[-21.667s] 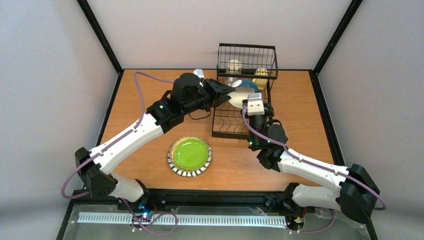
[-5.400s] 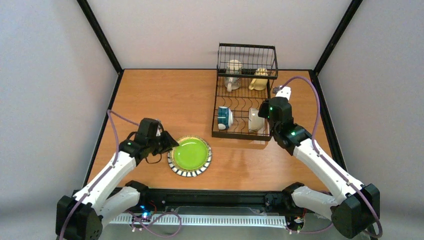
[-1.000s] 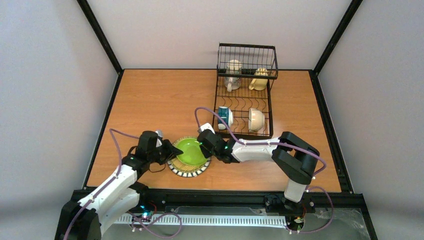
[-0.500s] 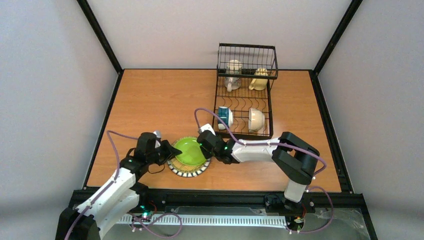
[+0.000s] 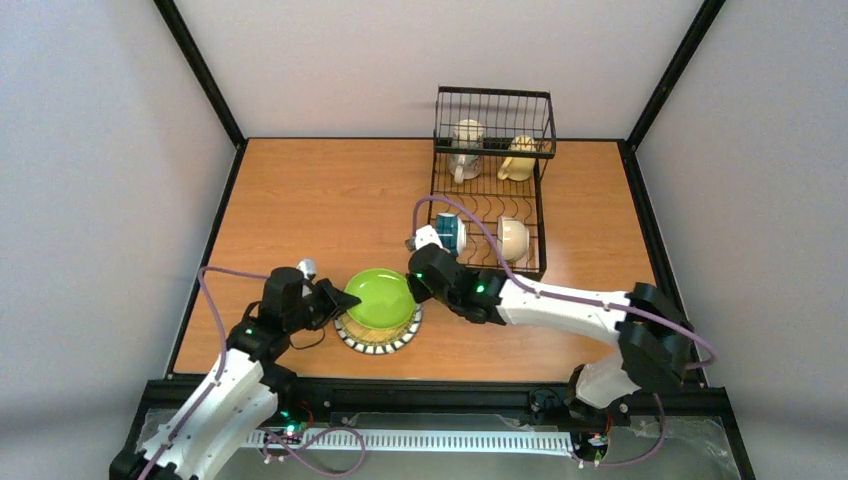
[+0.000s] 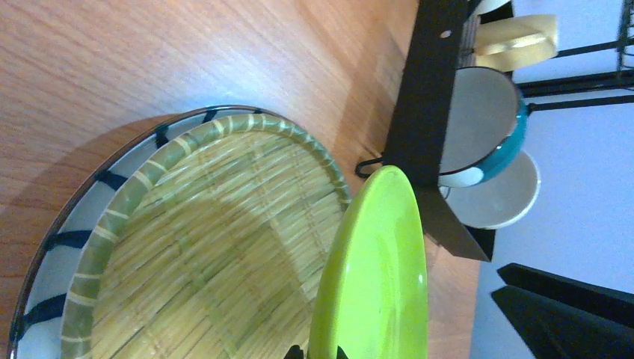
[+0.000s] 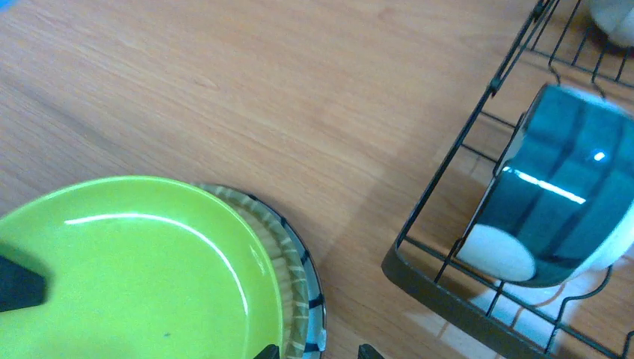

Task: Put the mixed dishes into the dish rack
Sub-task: Pass from the left arm to the right

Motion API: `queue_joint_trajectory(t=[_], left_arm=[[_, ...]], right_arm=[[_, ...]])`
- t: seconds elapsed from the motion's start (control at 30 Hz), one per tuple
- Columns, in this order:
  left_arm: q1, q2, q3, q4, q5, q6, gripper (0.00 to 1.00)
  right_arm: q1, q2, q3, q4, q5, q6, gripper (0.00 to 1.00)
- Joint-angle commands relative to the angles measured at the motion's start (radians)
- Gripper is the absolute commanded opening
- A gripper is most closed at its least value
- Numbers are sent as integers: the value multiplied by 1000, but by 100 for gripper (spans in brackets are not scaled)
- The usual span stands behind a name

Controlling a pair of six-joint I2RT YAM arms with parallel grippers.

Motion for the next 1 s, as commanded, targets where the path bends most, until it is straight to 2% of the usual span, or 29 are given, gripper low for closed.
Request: queue_joint_trajectory(t=[0.0, 0.2, 0.3, 0.43, 0.73, 0.97], left_arm=[[4, -82, 36, -15, -5, -19, 0], [4, -191, -9, 139, 19, -108, 0], [4, -222, -37, 239, 39, -170, 0], [3, -231, -52, 343, 55, -227, 0], [3, -197, -96, 572, 102, -328, 0], [3, -157, -95, 637, 125, -344, 0]], right_arm=[[12, -95, 16, -47, -30, 25, 63], [12, -241, 11, -56, -89, 38, 70], [8, -302, 4, -50, -102, 39, 83], [-7, -357, -19, -26, -136, 61, 88], [-63, -406, -53, 43, -263, 104, 88], [-102, -422, -62, 83, -335, 128, 87]])
